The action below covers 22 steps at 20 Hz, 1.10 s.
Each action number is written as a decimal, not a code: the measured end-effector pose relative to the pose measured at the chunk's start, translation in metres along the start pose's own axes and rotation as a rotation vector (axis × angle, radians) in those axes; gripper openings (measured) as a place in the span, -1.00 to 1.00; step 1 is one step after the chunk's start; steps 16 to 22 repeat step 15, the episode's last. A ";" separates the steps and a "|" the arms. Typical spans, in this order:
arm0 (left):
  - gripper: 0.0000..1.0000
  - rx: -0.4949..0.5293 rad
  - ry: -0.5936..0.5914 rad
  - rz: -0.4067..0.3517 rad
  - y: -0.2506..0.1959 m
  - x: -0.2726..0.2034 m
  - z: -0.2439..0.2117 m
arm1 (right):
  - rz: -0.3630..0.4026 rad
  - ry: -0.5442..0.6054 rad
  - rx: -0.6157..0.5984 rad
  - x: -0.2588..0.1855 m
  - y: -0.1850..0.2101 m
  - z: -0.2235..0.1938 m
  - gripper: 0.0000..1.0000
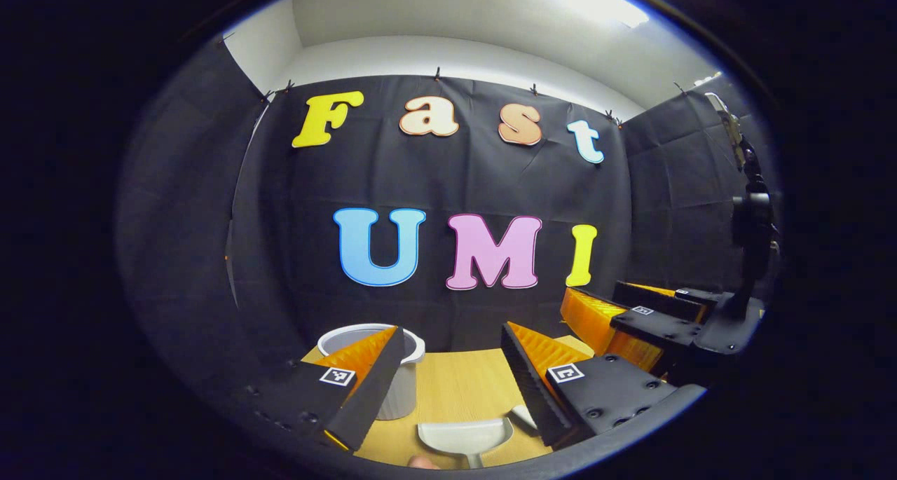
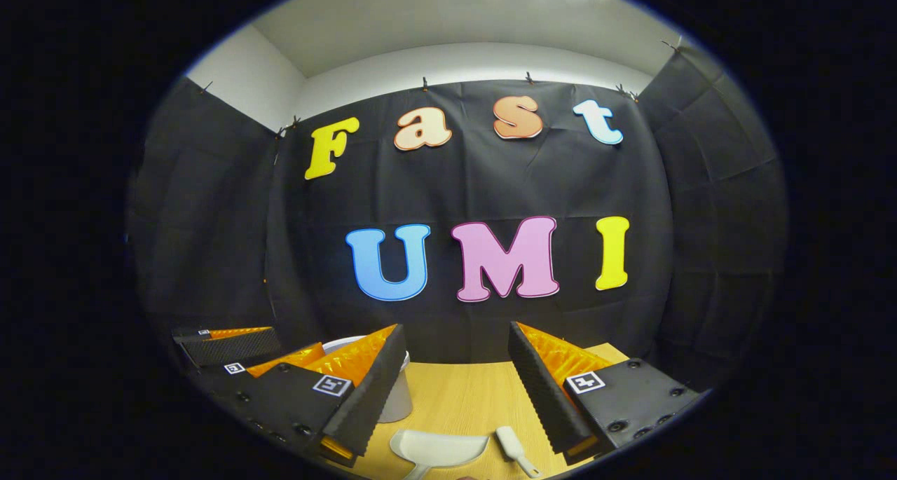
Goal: Pick up the small broom and dustpan from the desktop, sweep the trash into the dustpan with the broom, and then empty the trash into the garbage bin.
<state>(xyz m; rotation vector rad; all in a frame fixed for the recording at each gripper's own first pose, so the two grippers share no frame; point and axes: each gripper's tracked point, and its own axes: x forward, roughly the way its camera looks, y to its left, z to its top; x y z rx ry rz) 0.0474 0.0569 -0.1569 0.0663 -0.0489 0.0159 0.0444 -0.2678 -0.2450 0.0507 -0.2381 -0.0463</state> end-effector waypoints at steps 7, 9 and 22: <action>0.64 -0.039 0.039 0.029 0.012 -0.007 -0.014 | 0.021 -0.022 -0.067 -0.007 0.008 0.003 0.89; 0.64 -0.050 0.041 0.026 0.011 -0.009 -0.016 | 0.011 -0.016 -0.080 -0.008 0.005 0.006 0.90; 0.64 -0.040 0.045 0.001 0.001 -0.012 -0.020 | -0.013 -0.020 -0.122 -0.018 -0.003 0.007 0.90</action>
